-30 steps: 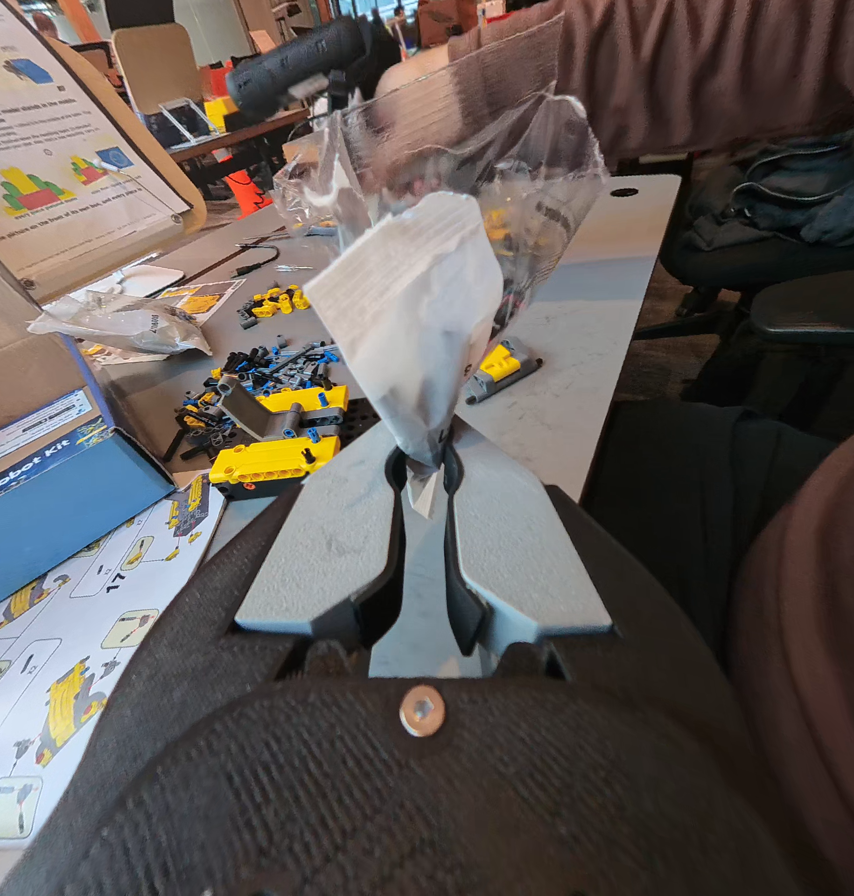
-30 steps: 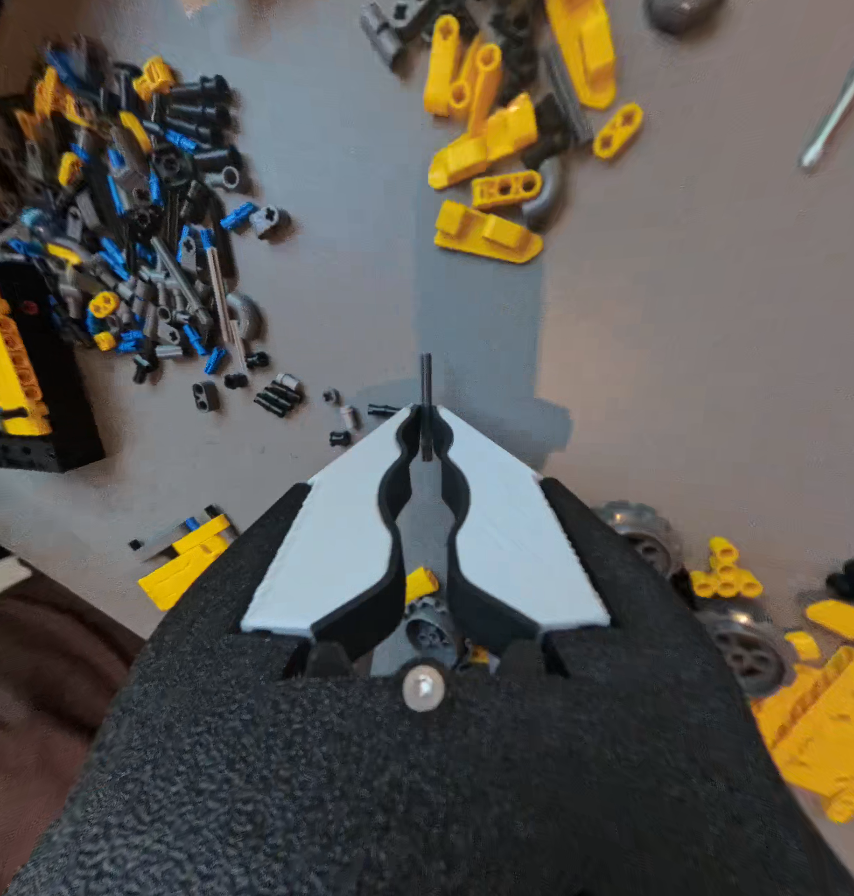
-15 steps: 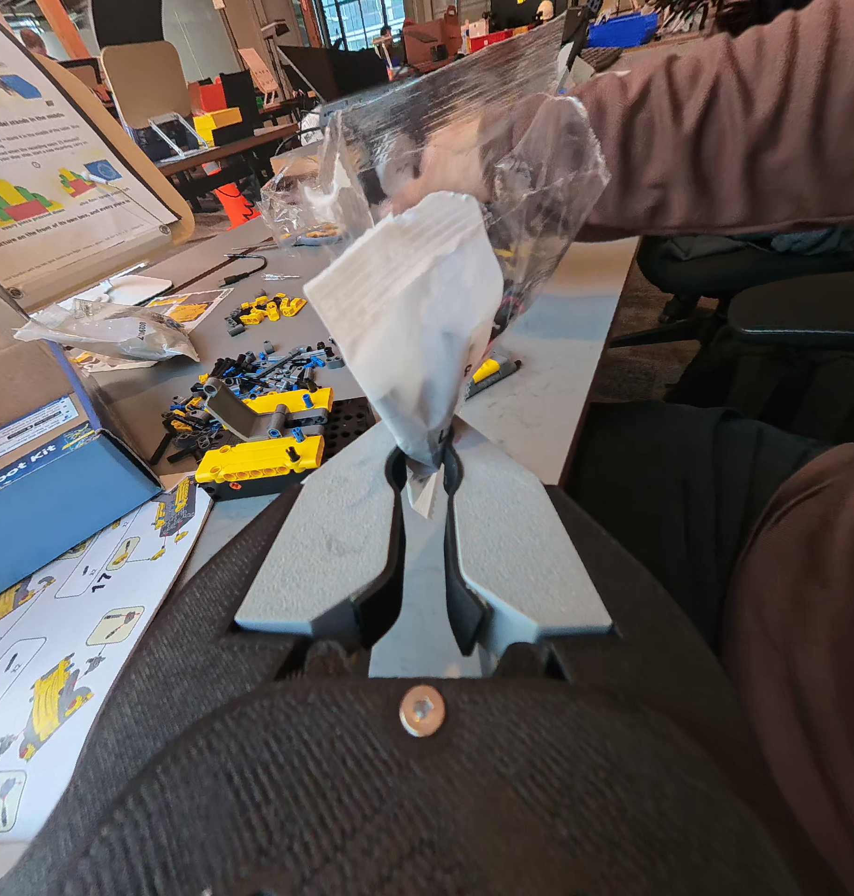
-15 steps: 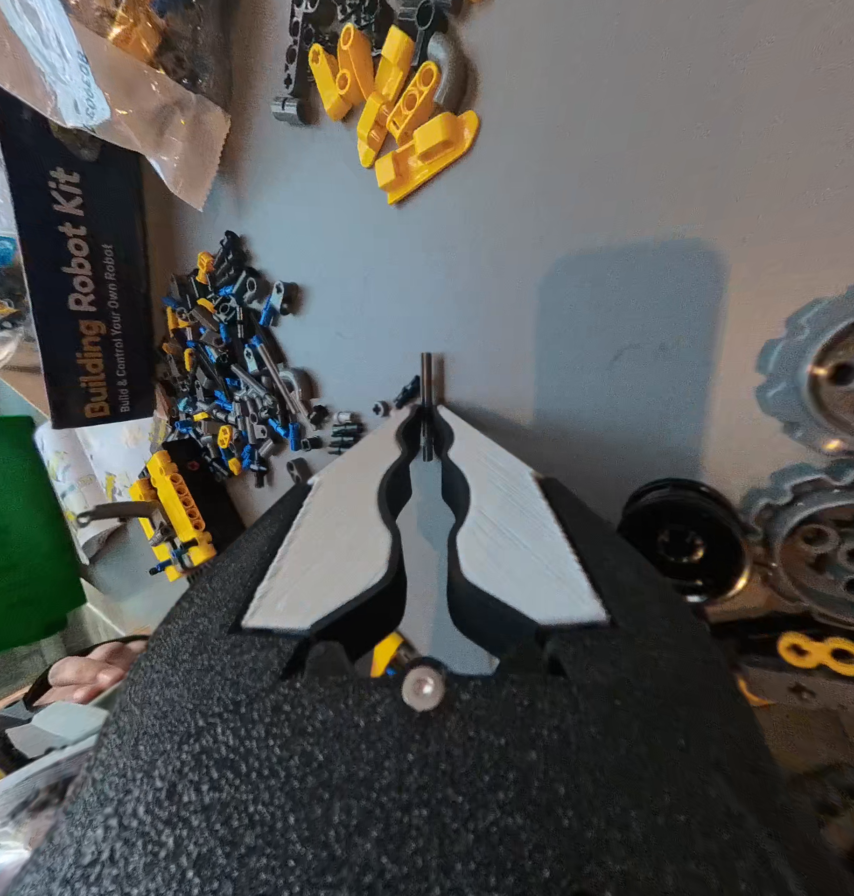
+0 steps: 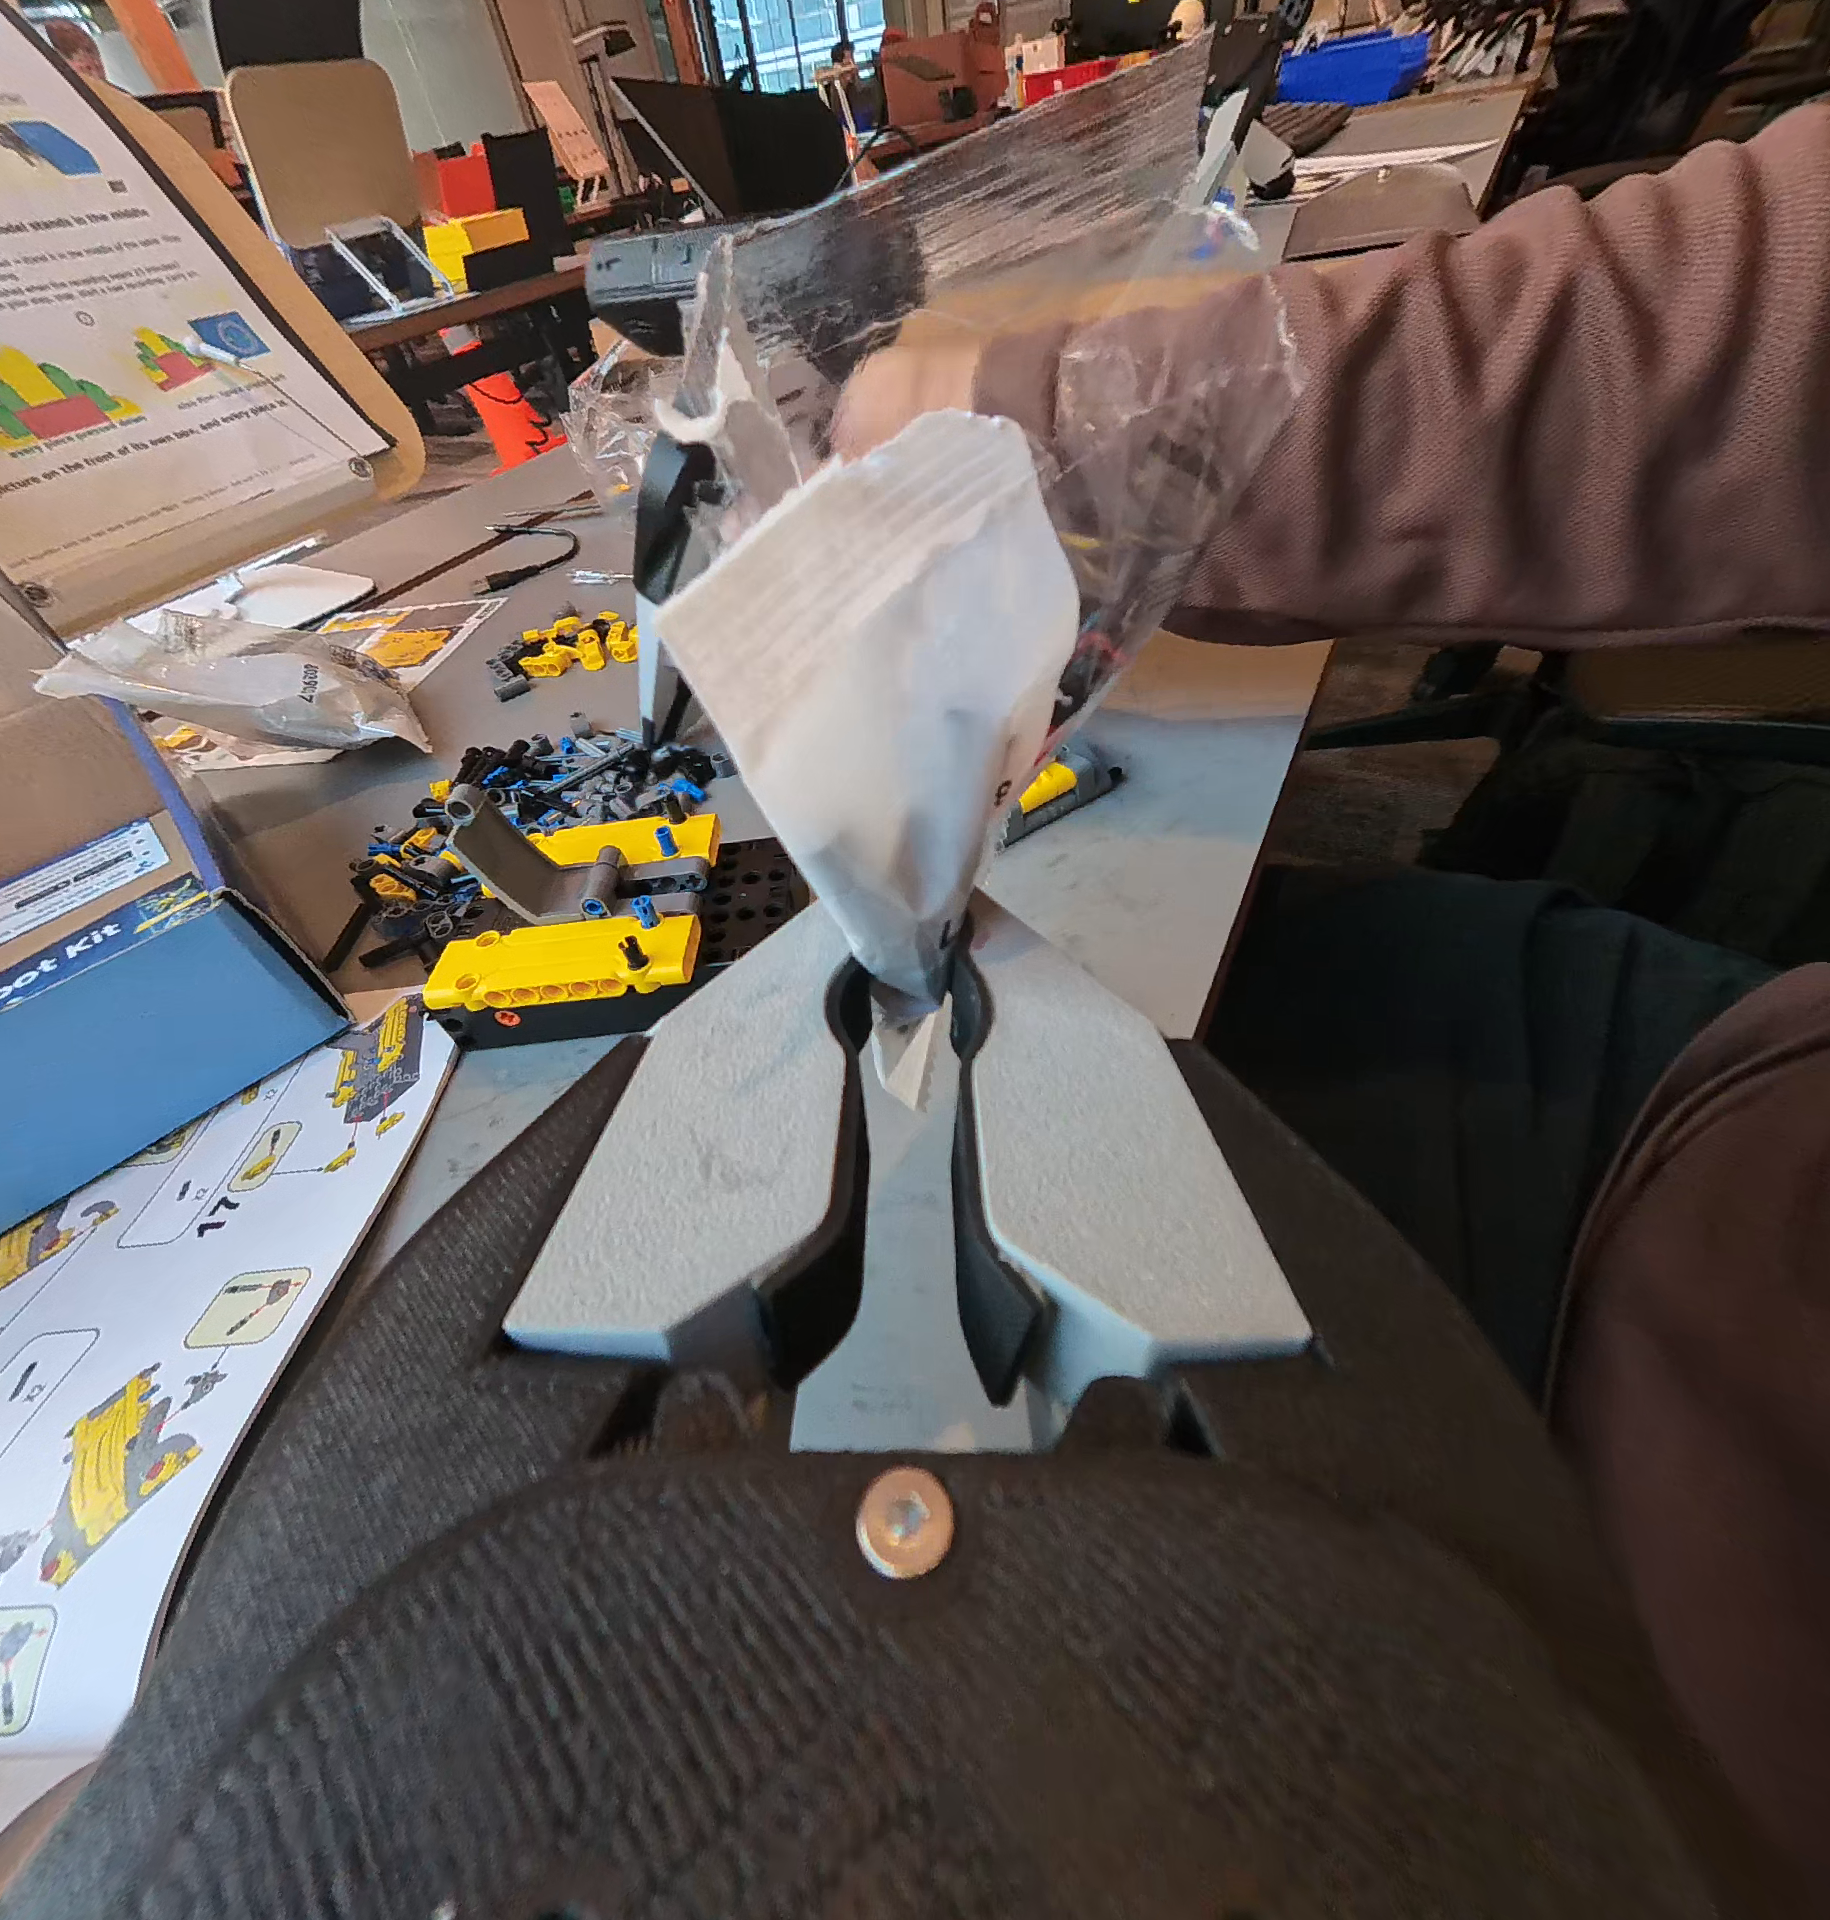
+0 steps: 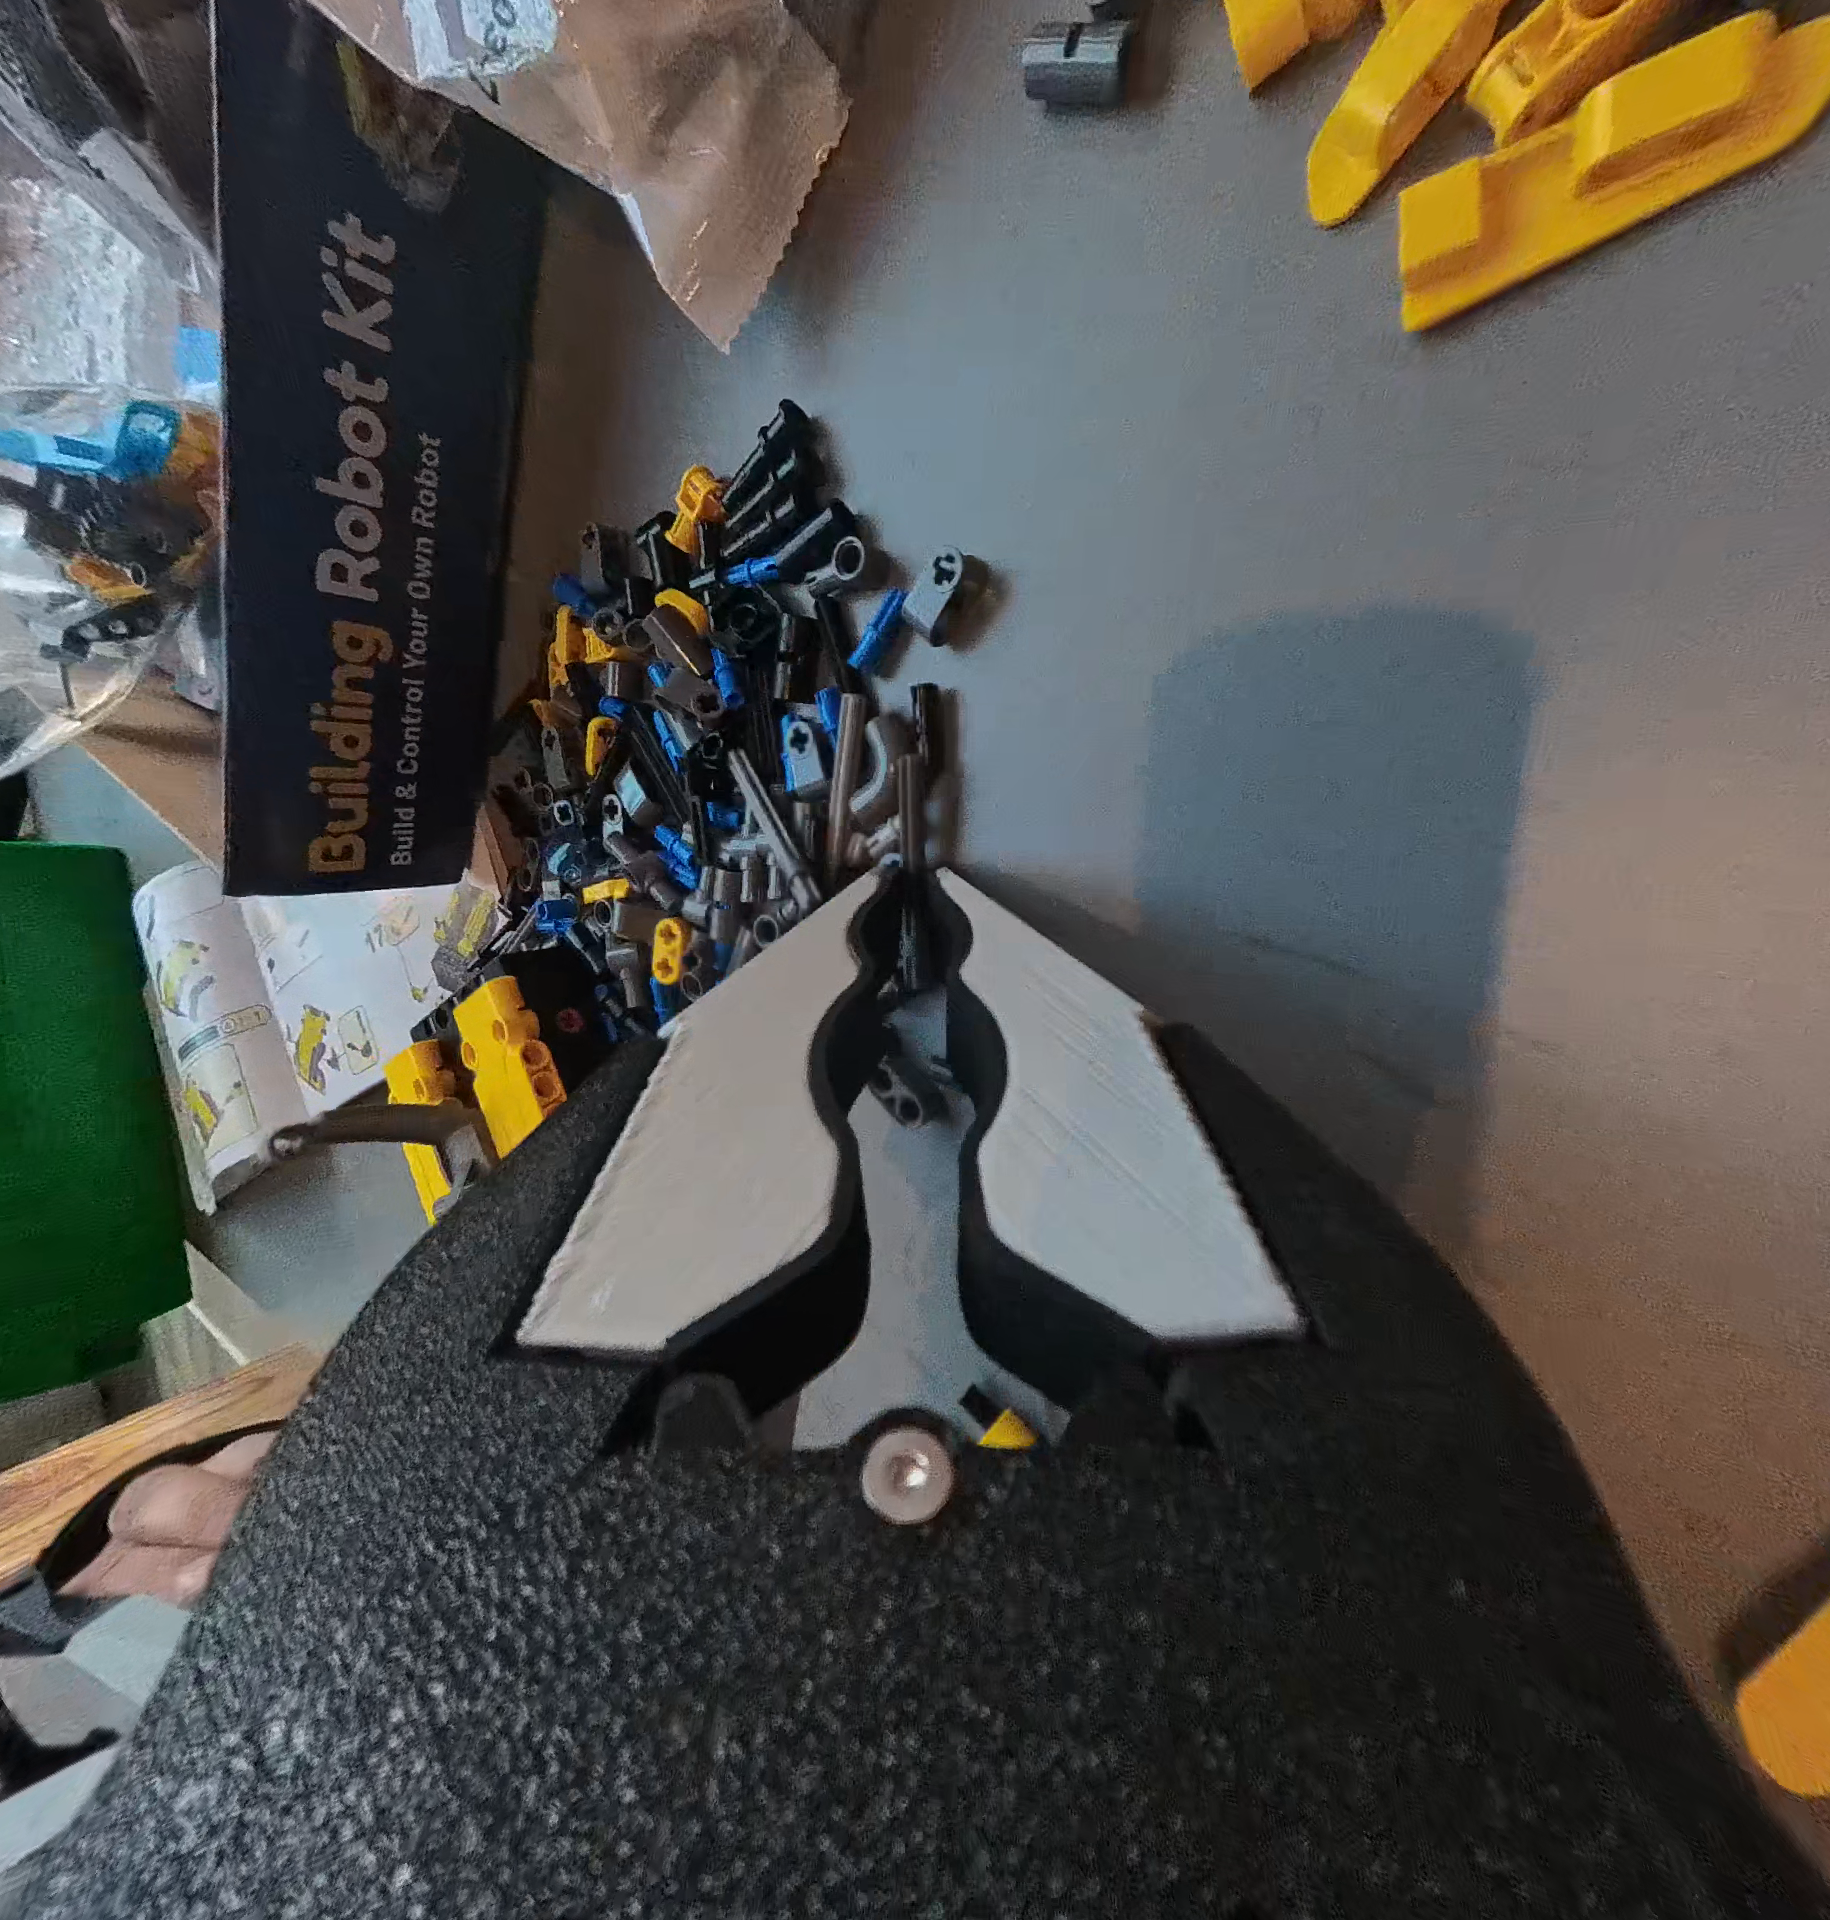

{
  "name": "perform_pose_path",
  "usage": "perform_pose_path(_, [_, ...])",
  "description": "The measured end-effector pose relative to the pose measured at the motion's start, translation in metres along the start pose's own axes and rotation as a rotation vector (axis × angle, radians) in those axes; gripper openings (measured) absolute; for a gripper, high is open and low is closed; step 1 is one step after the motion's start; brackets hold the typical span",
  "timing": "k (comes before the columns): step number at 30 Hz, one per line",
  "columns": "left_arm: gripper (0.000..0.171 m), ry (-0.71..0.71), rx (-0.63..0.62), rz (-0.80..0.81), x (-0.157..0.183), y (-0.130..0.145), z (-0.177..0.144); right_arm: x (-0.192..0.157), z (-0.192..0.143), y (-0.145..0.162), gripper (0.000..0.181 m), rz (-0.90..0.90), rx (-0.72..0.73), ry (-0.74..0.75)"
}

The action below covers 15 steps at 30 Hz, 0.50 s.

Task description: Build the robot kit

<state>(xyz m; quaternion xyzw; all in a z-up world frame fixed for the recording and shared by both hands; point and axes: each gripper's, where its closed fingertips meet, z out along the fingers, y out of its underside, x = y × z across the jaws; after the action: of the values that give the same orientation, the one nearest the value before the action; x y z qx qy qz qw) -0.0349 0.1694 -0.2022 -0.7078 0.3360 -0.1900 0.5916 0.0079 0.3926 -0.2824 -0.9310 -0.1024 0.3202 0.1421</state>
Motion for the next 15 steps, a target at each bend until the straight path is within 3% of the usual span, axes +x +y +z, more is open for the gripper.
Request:
perform_pose_path(3, [0.007, -0.001, 0.003, -0.008, -0.001, 0.000, 0.000, -0.004, 0.001, 0.002, 0.006, -0.017, -0.013, -0.007])
perform_pose_path(4, [0.007, -0.001, 0.005, -0.010, -0.001, 0.000, -0.001, -0.005, -0.001, 0.001, 0.014, -0.027, -0.013, -0.010])
perform_pose_path(9, [0.007, -0.001, 0.000, -0.006, -0.001, 0.000, 0.000, -0.002, -0.026, -0.006, 0.023, -0.100, -0.009, 0.028])
perform_pose_path(15, [0.007, 0.001, 0.001, -0.006, -0.001, 0.000, 0.000, 0.018, -0.059, 0.005, 0.004, -0.186, -0.049, 0.083])
